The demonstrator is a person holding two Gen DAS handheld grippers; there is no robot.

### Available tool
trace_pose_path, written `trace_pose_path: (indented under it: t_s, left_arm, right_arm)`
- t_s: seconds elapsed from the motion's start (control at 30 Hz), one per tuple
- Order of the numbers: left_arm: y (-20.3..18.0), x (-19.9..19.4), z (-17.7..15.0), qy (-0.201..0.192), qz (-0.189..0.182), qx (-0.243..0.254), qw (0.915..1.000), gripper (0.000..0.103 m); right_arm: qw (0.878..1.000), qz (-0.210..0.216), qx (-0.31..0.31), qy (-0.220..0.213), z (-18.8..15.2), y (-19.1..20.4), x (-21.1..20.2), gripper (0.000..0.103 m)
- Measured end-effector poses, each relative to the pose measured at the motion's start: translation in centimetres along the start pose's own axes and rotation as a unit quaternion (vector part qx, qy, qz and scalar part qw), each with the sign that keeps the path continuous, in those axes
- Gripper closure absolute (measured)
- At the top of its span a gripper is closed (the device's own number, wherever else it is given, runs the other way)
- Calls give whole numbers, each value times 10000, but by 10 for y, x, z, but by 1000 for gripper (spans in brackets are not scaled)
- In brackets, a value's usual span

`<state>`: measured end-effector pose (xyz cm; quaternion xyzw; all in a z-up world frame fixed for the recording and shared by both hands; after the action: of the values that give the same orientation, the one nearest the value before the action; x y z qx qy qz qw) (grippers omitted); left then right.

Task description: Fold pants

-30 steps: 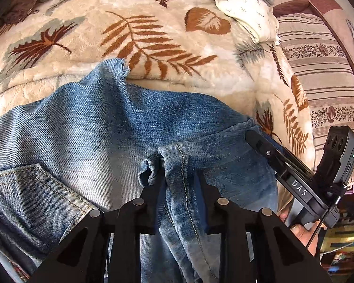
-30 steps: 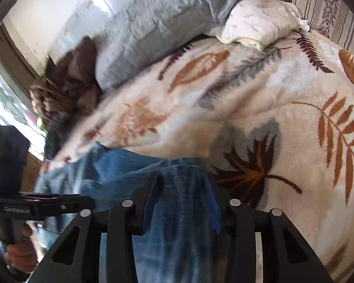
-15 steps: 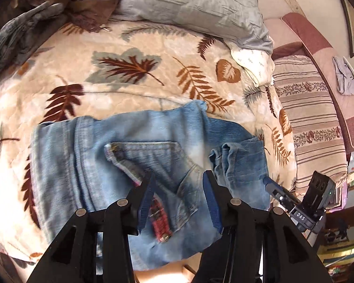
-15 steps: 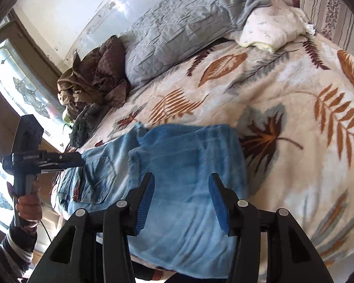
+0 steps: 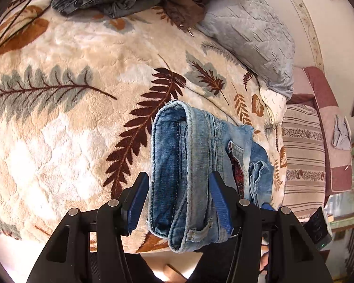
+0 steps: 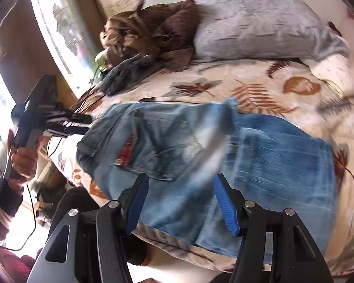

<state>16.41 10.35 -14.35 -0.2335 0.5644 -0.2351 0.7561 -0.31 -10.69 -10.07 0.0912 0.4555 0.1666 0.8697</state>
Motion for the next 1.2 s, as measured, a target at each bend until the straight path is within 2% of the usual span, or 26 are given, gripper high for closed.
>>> trace_pose_path:
  t_s: [0.17, 0.23, 0.33, 0.47, 0.57, 0.67, 0.73, 0.83, 0.9, 0.97, 1.03, 1.13, 1.2]
  left_arm:
    - [15, 9, 17, 51, -280, -161, 9995, 47]
    - [21, 15, 23, 120, -331, -203, 9992, 47]
    - [26, 24, 35, 193, -329, -206, 9991, 47]
    - [22, 32, 42, 271, -321, -39, 9991, 46]
    - [12, 33, 42, 271, -301, 136, 9991, 46]
    - [-4, 22, 33, 157, -489, 284, 9983, 46]
    - [-20, 11, 28, 21, -424, 647, 9970, 46]
    - [-57, 2, 18, 19, -565, 1165, 9916, 42]
    - [-86, 6, 12, 112, -645, 1520, 9862, 40]
    - [-120, 26, 5, 309, -708, 1854, 9796, 34]
    - [-150, 58, -4, 668, -704, 2056, 9738, 33]
    - [-179, 118, -18, 1379, -549, 2146, 9654, 35]
    - [-188, 148, -22, 1625, -355, 2101, 9634, 35]
  right_arm:
    - [9918, -112, -1272, 81, -13, 86, 36, 43]
    - [9856, -227, -1671, 76, -20, 109, 47, 39]
    - [9759, -423, -2141, 20, -27, 134, 62, 38]
    - [9632, -805, -2564, 26, -33, 145, 80, 33]
    - [9649, -853, -2482, 49, -31, 143, 85, 33]
    - [9687, -847, -2335, 29, -25, 138, 80, 33]
    - [9802, -662, -1865, 79, -19, 121, 65, 33]
    - [9978, -467, -456, 118, -13, 64, 29, 33]
    - [9968, -306, 737, 84, -18, 14, 3, 33]
    - [9822, -157, 1873, 22, -32, -32, -20, 33]
    - [9599, 148, 2799, -33, -49, -66, -38, 33]
    - [9254, 567, 3739, -250, -68, -98, -54, 33]
    - [9014, 838, 4242, -225, -79, -112, -60, 31]
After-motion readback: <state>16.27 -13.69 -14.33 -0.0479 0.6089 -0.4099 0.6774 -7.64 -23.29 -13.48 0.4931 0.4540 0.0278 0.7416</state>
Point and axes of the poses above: each gripper's, at about its wrist camera, not at the fingertips, and x roughly the way its jaws point, y to its left, z to its top, the point moved 8 cm from there along x, roughly the way its jaws point, and after that the axes turned 7 degrees about x, right-handed, at the moved point
